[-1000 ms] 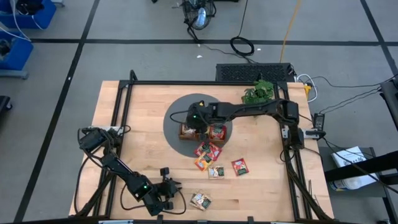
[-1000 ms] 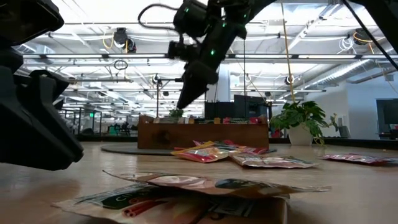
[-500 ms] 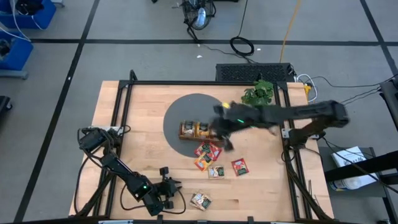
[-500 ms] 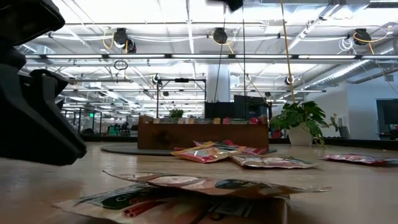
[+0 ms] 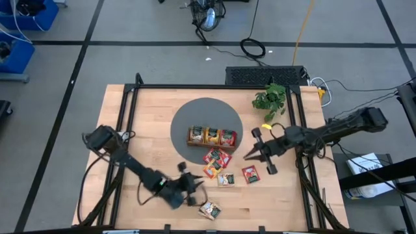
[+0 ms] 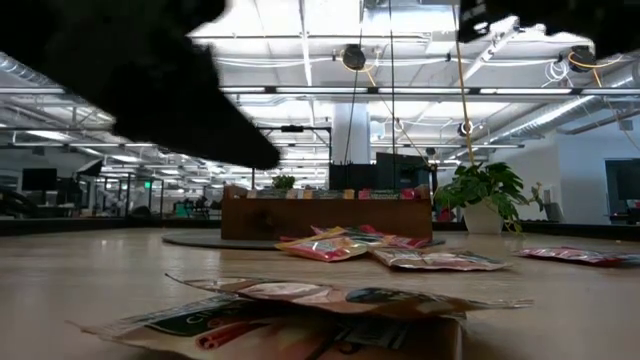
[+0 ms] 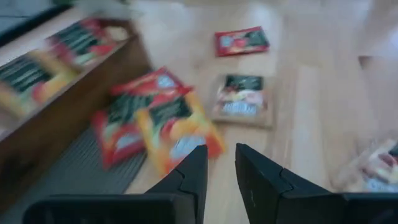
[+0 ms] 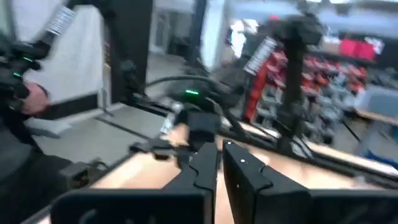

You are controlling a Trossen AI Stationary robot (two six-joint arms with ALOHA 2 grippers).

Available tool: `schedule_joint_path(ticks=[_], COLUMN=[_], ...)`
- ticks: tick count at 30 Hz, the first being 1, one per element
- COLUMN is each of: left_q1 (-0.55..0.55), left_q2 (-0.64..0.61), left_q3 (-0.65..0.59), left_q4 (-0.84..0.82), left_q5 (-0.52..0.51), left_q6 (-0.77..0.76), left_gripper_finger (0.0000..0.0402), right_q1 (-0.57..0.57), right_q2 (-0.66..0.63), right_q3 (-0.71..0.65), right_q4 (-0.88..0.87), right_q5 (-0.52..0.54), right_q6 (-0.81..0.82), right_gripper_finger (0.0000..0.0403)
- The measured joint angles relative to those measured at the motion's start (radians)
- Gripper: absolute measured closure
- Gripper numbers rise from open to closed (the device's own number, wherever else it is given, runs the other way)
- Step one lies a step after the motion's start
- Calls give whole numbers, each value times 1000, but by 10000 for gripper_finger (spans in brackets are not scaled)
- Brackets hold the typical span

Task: Pick & Place Tea
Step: Put the red tea bag into the right section of the wooden organizer

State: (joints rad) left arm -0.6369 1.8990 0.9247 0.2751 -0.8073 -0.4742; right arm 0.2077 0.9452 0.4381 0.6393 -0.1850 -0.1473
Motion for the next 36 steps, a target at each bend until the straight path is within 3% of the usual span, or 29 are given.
schedule_joint_path(ticks=[3,5,9,13,17,22,30,33,36], left_q1=[79,121,159,176,190,221,209,196,191], left_q2=[0,-1,-34,-82,-136,-162,-92,-82,-83], left_q3=[0,1,1,0,1,0,0,-1,-1], left_q4=[145,207,260,205,76,11,-32,-42,-33], left_q5=[216,306,326,297,248,274,323,332,333], left_q6=[199,296,510,634,650,587,429,423,439], left_gripper_finger=[314,314,314,314,314,314,314,314,314], right_q1=[16,16,13,12,12,12,12,12,16], right_q2=[4,17,31,32,29,29,85,92,92], right_q3=[-110,-168,-259,-311,-316,-316,-316,-316,-315], right_q4=[147,219,336,421,449,460,356,355,337], right_q5=[-1,5,1,3,1,10,259,398,446], right_q6=[-1,-11,-52,-56,-58,-82,6,52,104], right_gripper_finger=[398,401,396,393,394,397,402,402,402])
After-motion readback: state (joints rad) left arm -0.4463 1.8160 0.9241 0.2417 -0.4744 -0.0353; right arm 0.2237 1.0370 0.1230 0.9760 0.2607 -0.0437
